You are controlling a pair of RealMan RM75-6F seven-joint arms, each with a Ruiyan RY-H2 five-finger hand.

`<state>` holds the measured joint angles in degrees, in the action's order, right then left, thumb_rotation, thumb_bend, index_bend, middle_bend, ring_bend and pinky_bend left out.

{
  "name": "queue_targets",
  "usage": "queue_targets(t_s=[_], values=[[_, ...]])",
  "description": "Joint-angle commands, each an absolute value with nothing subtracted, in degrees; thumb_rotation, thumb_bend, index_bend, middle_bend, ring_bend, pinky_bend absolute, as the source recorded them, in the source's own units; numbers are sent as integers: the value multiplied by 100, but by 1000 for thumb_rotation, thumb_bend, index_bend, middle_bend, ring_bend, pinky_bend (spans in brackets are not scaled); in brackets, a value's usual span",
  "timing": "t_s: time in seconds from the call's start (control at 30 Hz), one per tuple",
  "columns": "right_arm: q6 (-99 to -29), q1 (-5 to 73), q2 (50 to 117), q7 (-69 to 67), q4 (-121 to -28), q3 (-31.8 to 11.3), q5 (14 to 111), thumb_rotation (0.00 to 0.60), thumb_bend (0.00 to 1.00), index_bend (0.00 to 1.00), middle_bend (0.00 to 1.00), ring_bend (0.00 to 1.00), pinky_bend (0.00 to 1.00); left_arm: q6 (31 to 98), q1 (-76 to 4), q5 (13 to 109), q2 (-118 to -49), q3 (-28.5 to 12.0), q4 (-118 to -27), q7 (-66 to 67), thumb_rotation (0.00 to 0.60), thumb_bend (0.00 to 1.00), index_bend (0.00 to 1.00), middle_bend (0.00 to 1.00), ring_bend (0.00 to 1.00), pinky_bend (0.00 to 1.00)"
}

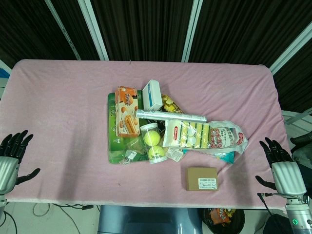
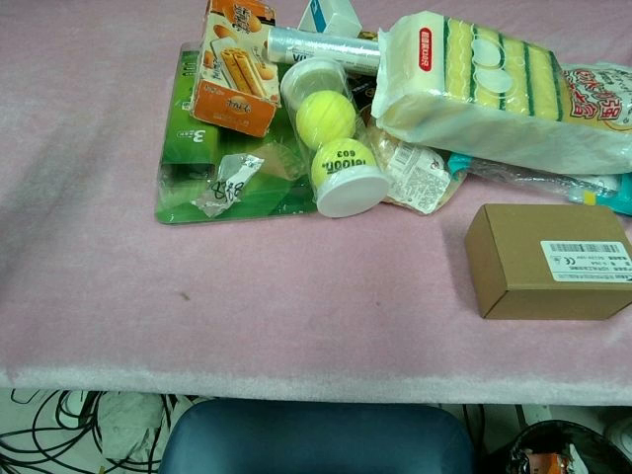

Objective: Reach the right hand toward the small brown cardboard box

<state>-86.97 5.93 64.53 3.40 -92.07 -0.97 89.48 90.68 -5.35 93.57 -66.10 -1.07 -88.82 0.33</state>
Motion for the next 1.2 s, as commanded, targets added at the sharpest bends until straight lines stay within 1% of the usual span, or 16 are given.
queue_targets(t_s=[0.03, 0.3, 0.57, 0.73, 0.9, 1.2], values=[[-8694, 591, 6448, 335, -9213, -104, 8954, 600, 64, 0, 0, 0, 204, 9065, -536, 9358, -6611, -105, -8883, 36, 600, 0, 0, 0, 0, 0], [-8646, 596, 6365, 292, -9416, -66, 9058, 600, 64, 0, 0, 0, 204, 9089, -533, 9372, -6621, -111, -8880, 45, 600, 0, 0, 0, 0, 0], [-8383, 679, 5983, 321, -10288, 199, 9485, 600, 35, 0, 0, 0, 204, 9150, -510, 9392, -6623, -112, -8860, 10, 600, 0, 0, 0, 0, 0], [-8130, 757, 5901, 487, -10895, 369, 9732, 600, 35, 0, 0, 0, 203, 9160, -510, 9406, -6621, -109, -8852, -3, 600, 0, 0, 0, 0, 0], [-7662, 896, 6038, 830, -11286, 511, 9820, 600, 40, 0, 0, 0, 203, 9158, -513, 9411, -6620, -109, -8851, -15, 600, 0, 0, 0, 0, 0], [-6883, 1101, 6610, 1528, -11352, 564, 9480, 600, 44, 0, 0, 0, 203, 9144, -518, 9399, -6612, -112, -8847, -40, 600, 0, 0, 0, 0, 0]])
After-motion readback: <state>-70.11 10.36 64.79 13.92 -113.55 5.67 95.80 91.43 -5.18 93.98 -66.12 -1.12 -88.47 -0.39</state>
